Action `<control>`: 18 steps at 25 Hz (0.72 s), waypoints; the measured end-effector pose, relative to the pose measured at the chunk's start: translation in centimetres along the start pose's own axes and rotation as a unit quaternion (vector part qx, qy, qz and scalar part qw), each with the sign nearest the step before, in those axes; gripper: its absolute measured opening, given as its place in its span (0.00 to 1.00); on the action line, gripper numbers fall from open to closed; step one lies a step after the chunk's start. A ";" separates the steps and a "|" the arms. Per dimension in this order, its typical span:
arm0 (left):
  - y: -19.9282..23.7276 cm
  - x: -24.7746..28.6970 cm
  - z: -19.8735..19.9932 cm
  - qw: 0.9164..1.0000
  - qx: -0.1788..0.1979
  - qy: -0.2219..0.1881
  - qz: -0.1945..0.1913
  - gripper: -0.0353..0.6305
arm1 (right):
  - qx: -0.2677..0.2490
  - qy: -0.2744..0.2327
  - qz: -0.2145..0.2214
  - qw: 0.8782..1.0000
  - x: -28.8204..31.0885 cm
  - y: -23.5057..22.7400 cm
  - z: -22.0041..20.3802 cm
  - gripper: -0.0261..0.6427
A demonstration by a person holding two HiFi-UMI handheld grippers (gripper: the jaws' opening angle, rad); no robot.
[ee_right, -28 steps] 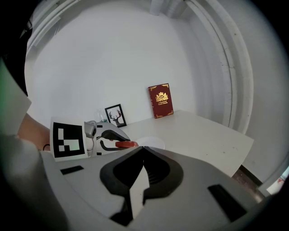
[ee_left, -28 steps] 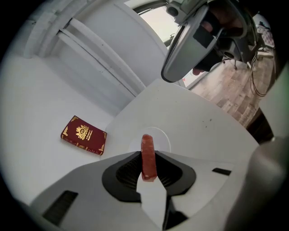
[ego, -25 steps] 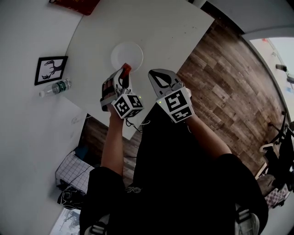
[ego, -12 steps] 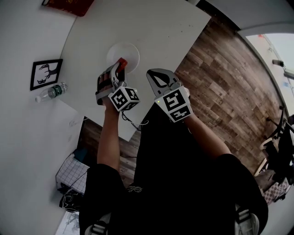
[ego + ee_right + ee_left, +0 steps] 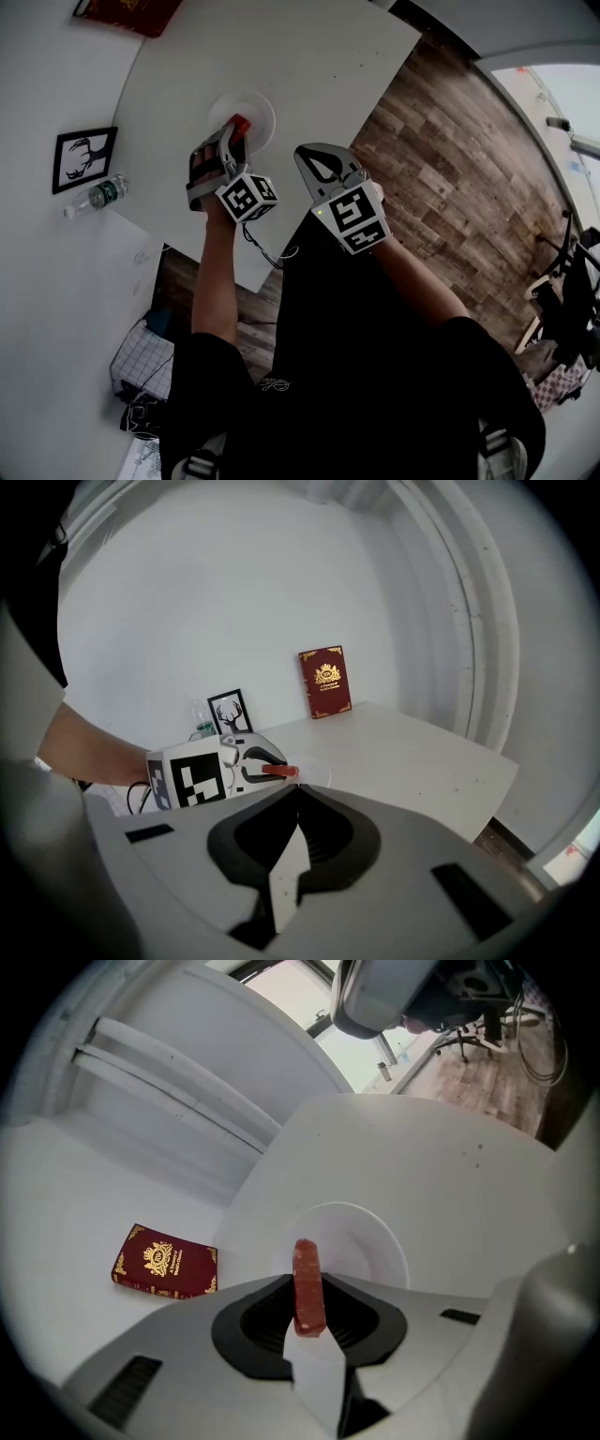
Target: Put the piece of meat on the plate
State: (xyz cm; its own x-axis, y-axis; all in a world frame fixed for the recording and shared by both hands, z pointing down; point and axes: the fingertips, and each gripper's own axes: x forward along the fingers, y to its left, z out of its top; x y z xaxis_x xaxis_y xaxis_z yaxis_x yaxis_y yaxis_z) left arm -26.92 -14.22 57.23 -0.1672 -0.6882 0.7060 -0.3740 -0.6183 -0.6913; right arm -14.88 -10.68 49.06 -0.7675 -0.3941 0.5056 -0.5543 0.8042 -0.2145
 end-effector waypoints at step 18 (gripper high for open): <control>0.8 1.3 -0.1 0.999 -0.029 0.011 -0.020 0.20 | -0.003 0.000 0.009 1.000 0.3 -0.5 0.7 0.07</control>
State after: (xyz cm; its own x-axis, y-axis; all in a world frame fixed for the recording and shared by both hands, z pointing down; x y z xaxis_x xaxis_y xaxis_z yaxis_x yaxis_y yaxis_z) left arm -27.50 -15.54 57.60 -0.1709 -0.6547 0.7363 -0.4331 -0.6213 -0.6530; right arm -15.07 -11.53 48.81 -0.7771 -0.3800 0.5018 -0.5391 0.8133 -0.2189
